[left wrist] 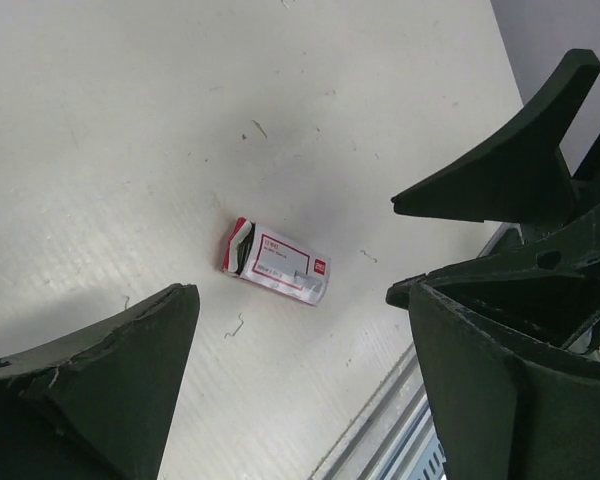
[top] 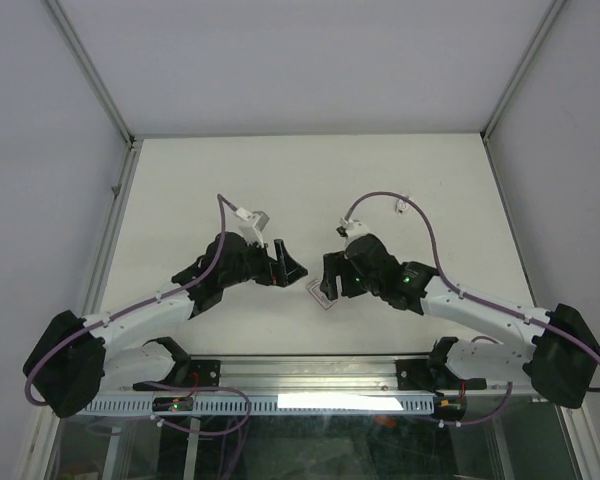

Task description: Load the staples into the stapler

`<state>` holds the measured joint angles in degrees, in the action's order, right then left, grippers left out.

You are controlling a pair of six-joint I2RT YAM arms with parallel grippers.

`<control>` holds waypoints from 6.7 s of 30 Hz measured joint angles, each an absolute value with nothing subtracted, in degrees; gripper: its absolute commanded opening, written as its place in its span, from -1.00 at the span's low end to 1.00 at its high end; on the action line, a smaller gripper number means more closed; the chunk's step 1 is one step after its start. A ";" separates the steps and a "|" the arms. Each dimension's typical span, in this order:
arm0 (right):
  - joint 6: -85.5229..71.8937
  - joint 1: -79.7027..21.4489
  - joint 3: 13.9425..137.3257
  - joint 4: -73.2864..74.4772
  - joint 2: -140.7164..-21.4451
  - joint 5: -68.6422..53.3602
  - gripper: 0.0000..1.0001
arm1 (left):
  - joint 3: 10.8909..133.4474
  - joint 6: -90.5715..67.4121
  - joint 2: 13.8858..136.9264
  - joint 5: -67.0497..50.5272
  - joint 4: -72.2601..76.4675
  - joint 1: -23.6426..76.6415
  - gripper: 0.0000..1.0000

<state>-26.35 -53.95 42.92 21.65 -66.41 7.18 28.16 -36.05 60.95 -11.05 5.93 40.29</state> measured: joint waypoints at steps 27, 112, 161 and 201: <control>-40.23 -46.24 26.30 18.52 -47.70 4.75 0.45 | 44.53 -26.09 98.04 -18.46 18.11 48.18 0.70; -37.87 -45.06 21.56 0.32 -60.71 -1.21 0.06 | 31.73 -59.13 86.26 6.81 6.76 59.33 -0.98; -40.95 -44.45 17.82 -3.53 -63.55 -0.73 -1.00 | 36.62 -50.85 86.24 18.26 -3.01 60.77 -1.00; -41.50 -43.42 16.36 11.62 -50.04 8.91 -0.33 | 37.54 -42.44 83.00 22.52 -9.26 60.64 -0.28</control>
<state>-41.50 -43.42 16.36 11.62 -50.04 8.91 37.54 -42.44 83.00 22.52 -9.26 60.64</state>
